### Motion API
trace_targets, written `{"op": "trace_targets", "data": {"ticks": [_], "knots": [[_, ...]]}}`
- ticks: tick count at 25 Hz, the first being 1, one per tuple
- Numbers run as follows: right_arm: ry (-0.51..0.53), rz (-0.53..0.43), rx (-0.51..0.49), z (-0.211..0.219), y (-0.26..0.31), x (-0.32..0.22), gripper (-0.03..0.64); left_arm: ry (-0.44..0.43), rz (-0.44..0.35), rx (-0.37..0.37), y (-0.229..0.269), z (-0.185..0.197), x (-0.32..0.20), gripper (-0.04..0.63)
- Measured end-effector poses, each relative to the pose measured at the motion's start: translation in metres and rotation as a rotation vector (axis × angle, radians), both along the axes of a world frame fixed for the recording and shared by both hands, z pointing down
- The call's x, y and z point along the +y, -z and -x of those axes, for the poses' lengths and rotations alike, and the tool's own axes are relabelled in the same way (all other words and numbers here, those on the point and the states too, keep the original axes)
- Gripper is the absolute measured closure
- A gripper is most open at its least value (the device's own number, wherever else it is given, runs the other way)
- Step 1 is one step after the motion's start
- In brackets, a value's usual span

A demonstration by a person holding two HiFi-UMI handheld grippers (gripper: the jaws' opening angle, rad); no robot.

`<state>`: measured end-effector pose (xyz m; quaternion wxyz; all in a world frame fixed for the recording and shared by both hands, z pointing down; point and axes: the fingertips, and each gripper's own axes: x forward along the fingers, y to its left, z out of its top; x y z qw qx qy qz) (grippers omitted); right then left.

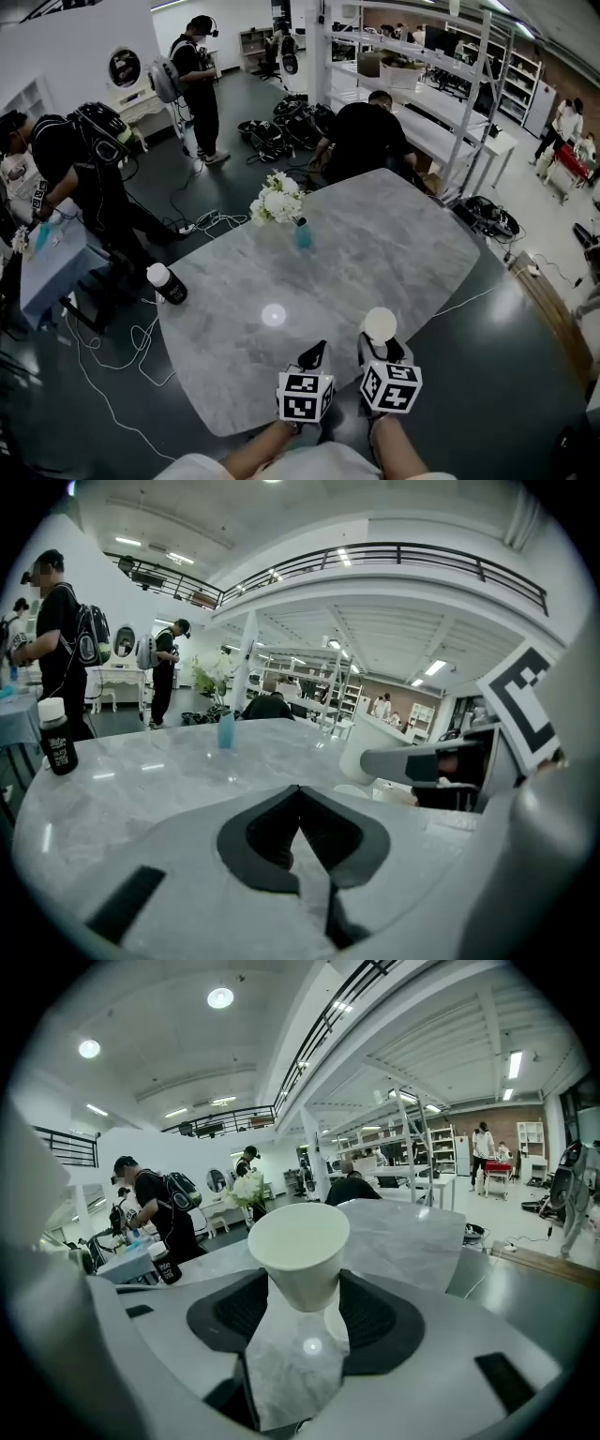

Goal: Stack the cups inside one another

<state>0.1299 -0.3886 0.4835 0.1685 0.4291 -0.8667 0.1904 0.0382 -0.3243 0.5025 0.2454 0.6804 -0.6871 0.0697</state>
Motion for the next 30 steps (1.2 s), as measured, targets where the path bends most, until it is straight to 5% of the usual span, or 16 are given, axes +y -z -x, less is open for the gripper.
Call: {"op": "trace_targets", "data": {"ticks": [15,30], "knots": [[-0.113,0.039,0.011,-0.061,-0.017,-0.011,0.399,-0.1,0.033,0.007,-0.015,-0.044,-0.03,0.6],[-0.094,0.089,0.01,-0.054,-0.044,-0.031,0.399,-0.121,0.129,0.03,-0.053,-0.048,-0.053,0.6]]}}
